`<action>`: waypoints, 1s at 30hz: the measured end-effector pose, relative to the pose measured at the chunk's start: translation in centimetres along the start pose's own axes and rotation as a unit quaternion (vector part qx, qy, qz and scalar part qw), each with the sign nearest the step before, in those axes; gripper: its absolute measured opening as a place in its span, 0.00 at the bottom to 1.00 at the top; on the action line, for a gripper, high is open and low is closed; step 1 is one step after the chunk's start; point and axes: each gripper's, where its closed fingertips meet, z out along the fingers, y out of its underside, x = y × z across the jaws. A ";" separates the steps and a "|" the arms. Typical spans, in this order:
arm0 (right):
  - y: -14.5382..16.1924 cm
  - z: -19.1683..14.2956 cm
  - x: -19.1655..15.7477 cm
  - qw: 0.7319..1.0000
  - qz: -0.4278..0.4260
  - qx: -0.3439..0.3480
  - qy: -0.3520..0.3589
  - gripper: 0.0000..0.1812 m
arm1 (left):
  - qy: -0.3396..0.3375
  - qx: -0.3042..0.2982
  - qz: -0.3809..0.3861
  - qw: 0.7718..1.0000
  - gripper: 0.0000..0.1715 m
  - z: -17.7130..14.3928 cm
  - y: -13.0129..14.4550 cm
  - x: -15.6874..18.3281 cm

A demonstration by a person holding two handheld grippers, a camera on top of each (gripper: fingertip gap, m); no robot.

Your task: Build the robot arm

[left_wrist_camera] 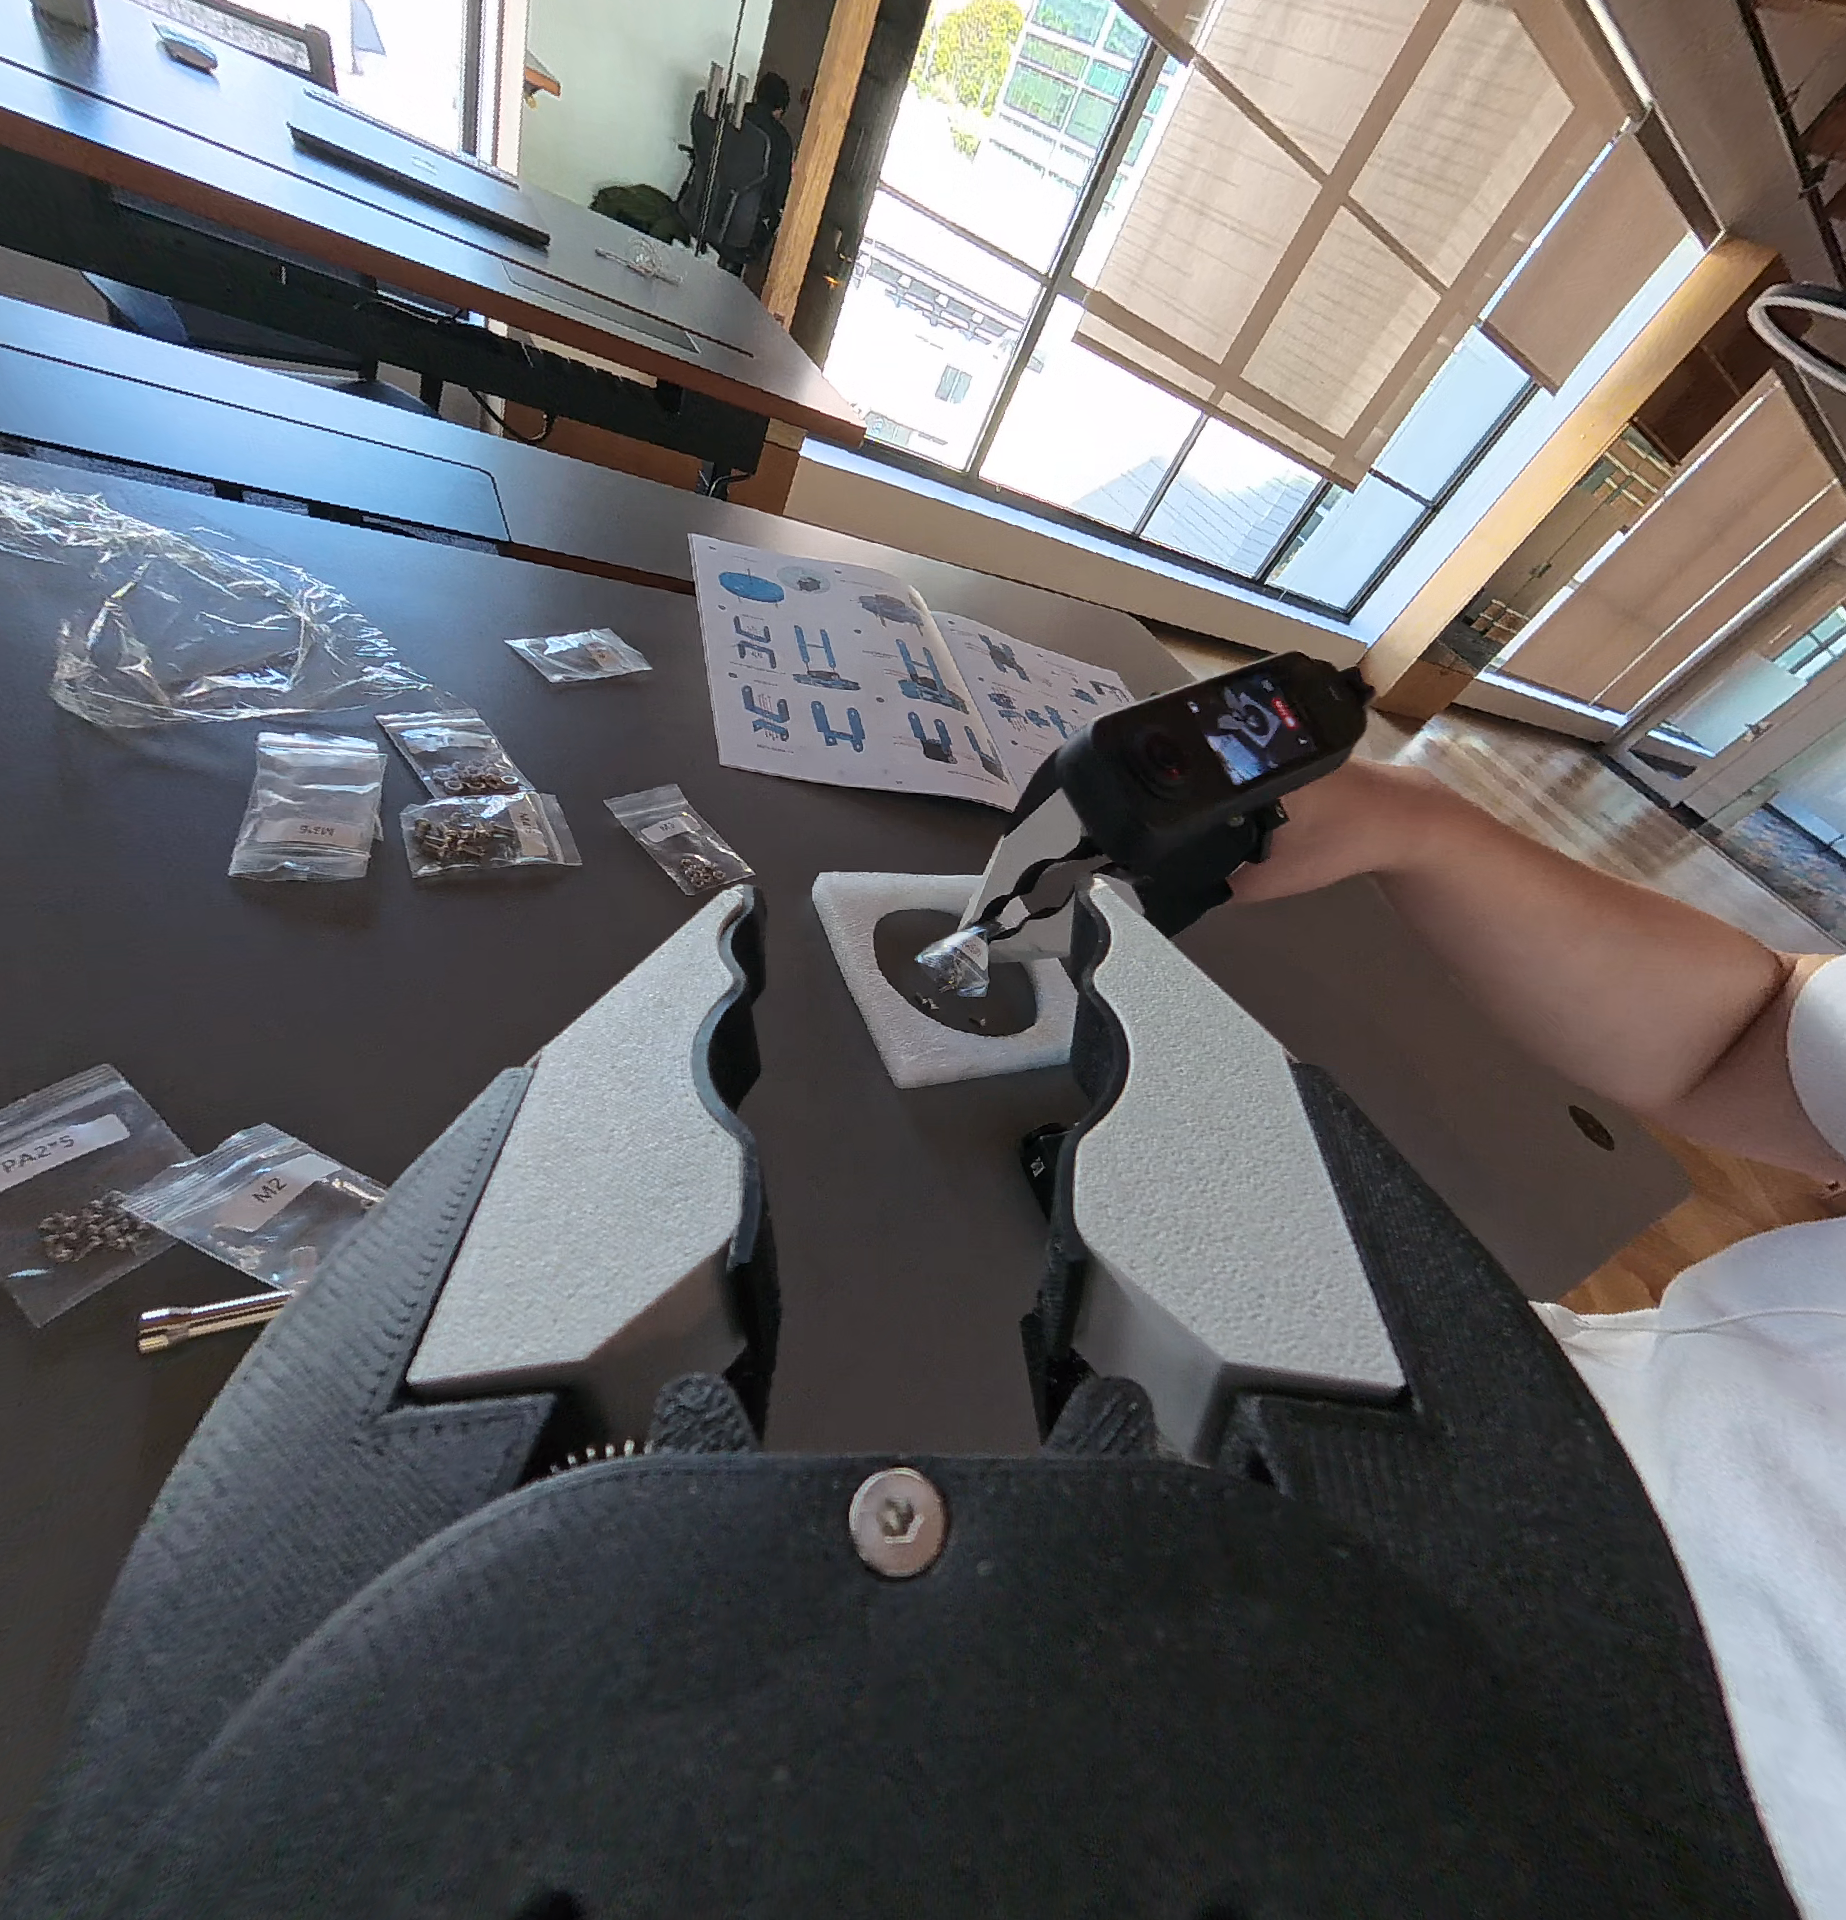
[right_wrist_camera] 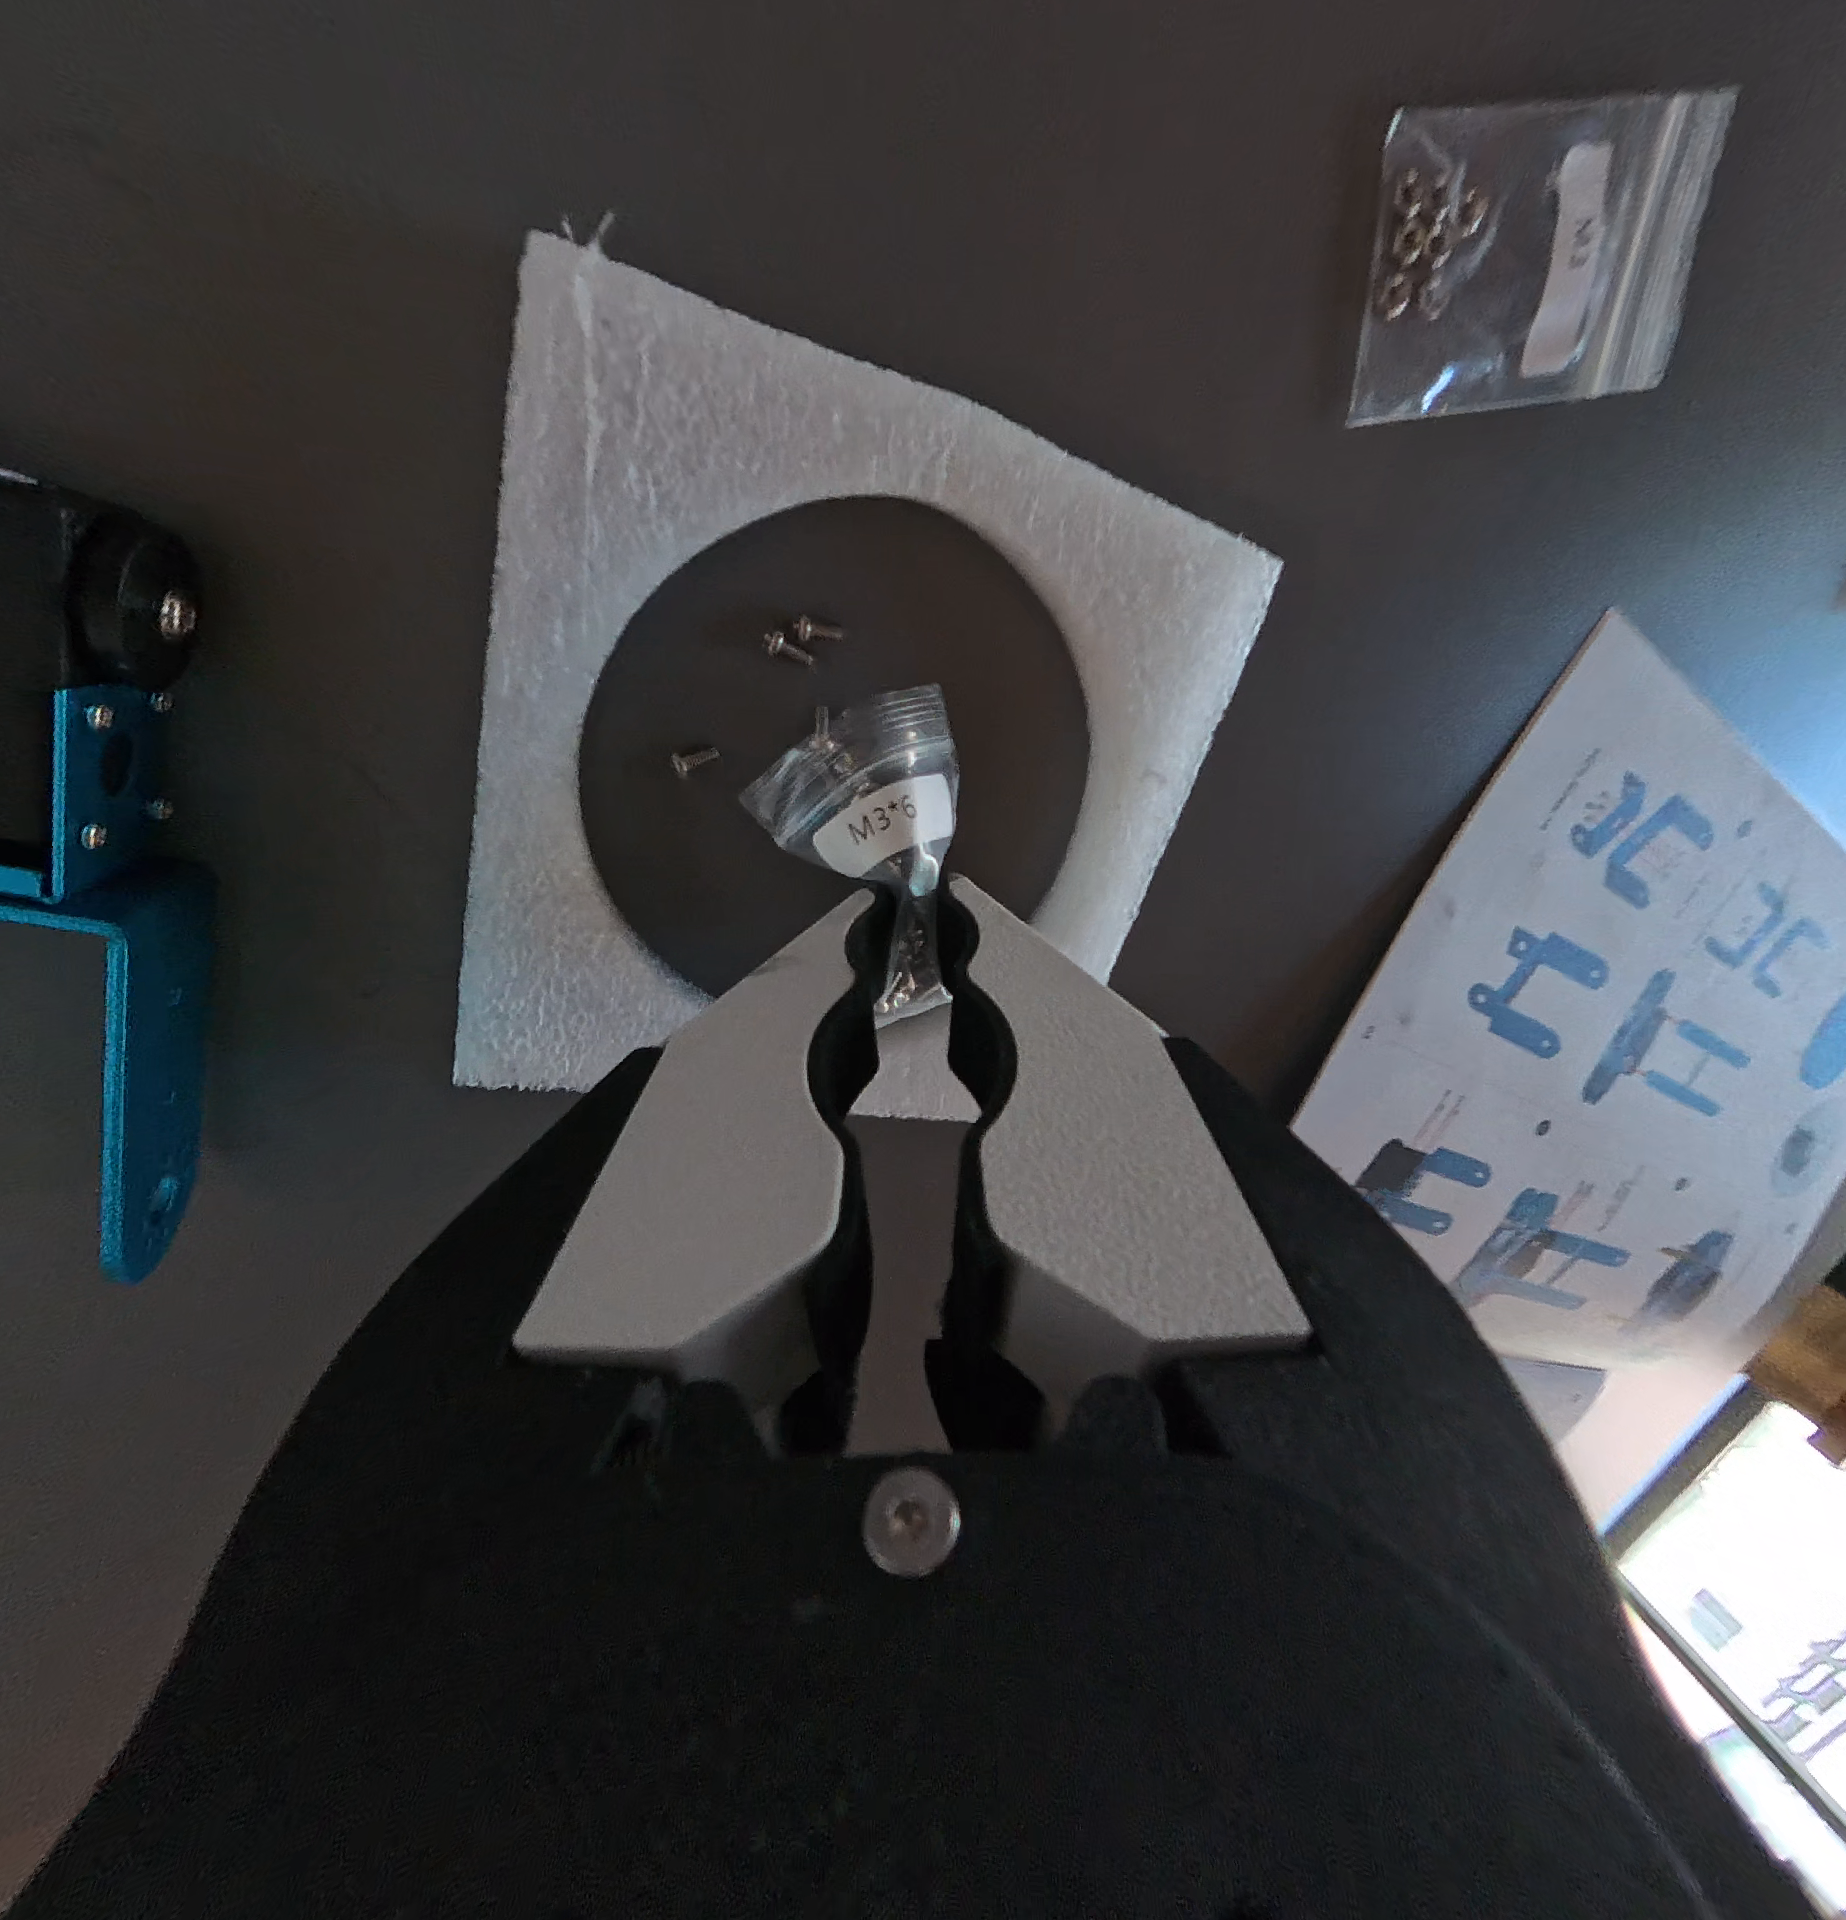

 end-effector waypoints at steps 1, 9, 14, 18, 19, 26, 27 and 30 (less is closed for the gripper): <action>0.0 0.0 -0.1 1.000 0.006 -0.001 -0.004 0.04 | 0.000 0.001 0.000 1.000 0.34 0.0 -0.1 0.0; 0.0 -0.2 0.0 1.000 -0.002 0.005 0.003 0.04 | 0.002 0.004 0.001 1.000 0.34 0.0 -0.2 0.0; 0.4 -0.3 -0.1 0.997 0.058 0.050 -0.019 0.04 | 0.000 0.007 0.003 1.000 0.34 -0.2 -0.4 -0.1; 0.2 -0.8 -0.1 0.990 0.102 0.096 -0.029 0.03 | -0.004 0.005 0.001 1.000 0.34 -0.4 -0.3 -0.4; 0.4 -0.9 0.0 0.989 0.108 0.098 -0.025 0.03 | -0.003 0.004 0.000 1.000 0.34 -0.4 -0.3 -0.4; 3.8 -3.0 0.3 0.959 0.223 0.173 0.001 0.04 | 0.003 0.001 0.012 1.000 0.34 -0.4 -0.6 0.2; 4.3 -3.5 0.0 0.949 0.247 0.196 0.002 0.04 | 0.003 0.002 0.011 1.000 0.34 -0.4 -0.6 0.2; 6.3 -4.4 -1.0 0.915 0.317 0.247 0.005 0.04 | 0.003 0.000 0.010 1.000 0.34 -0.6 -0.7 0.2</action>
